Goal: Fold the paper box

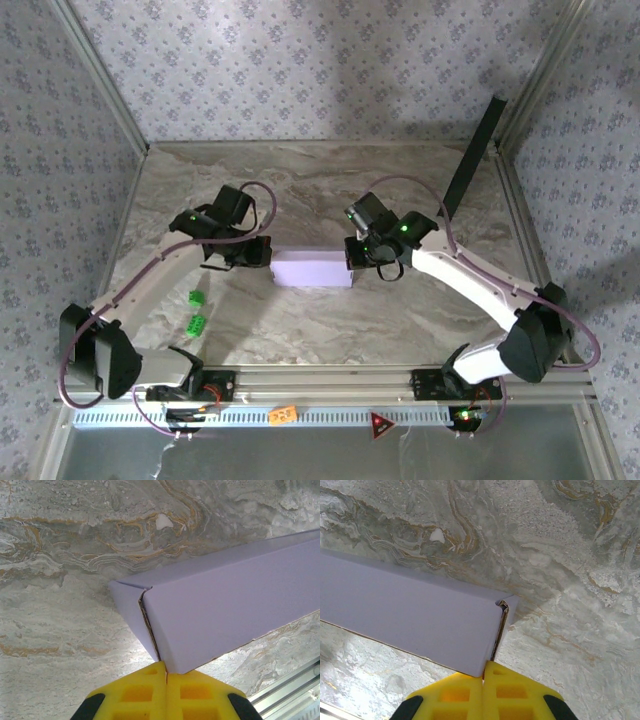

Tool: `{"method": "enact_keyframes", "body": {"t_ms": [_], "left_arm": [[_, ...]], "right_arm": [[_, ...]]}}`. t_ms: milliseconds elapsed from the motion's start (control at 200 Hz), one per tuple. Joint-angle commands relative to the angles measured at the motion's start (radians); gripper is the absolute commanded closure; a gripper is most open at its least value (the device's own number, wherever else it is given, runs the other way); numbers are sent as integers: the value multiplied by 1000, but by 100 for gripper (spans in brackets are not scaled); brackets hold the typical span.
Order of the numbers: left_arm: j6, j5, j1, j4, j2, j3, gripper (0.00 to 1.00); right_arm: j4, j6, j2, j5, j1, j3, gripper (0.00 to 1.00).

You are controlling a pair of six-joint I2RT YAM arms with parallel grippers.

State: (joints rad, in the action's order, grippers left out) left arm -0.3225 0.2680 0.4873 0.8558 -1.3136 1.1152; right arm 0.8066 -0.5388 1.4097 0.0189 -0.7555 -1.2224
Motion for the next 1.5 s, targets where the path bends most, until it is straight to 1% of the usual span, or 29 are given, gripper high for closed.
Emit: {"method": "enact_keyframes", "body": {"t_ms": [0,50,135,200,325,445,580,740,840,960,980,1149,1214,1304,1499], "left_arm": [[-9,-22,1,37,17,-28,94],[-12,-19,1,38,27,-20,91],[-9,-24,1,64,55,30,81],[-11,-30,1,68,85,66,76],[-21,-37,1,33,142,93,69],[-15,-65,2,2,133,105,65],[1,-55,-1,-4,70,133,66],[16,-10,-1,-21,7,131,76],[23,-18,0,-21,-20,107,82],[20,-11,0,-17,-38,69,86],[20,-10,-1,-17,-37,64,86],[20,-6,0,-22,-29,35,87],[17,-7,0,-26,-29,28,87],[16,-6,1,-28,-30,21,87],[8,-6,0,-38,-27,5,87]], "right_arm": [[10,-27,-9,16,-9,62,100],[7,-29,-12,18,-10,65,100],[7,-29,-14,24,-11,67,100],[6,-26,-14,25,-13,65,100],[4,-26,-13,26,-15,66,100],[-1,-25,-11,24,-18,69,100],[4,-26,-9,25,-20,64,100],[11,-26,-8,26,-18,53,100],[18,-26,-9,32,-18,44,100],[24,-27,-29,36,-19,38,92],[26,-26,-33,34,-20,4,90],[57,-20,-59,33,-24,-67,75],[59,-18,-58,19,-24,-97,74],[50,-10,-46,1,-22,-135,74],[24,5,28,-59,-14,-169,87]]}}
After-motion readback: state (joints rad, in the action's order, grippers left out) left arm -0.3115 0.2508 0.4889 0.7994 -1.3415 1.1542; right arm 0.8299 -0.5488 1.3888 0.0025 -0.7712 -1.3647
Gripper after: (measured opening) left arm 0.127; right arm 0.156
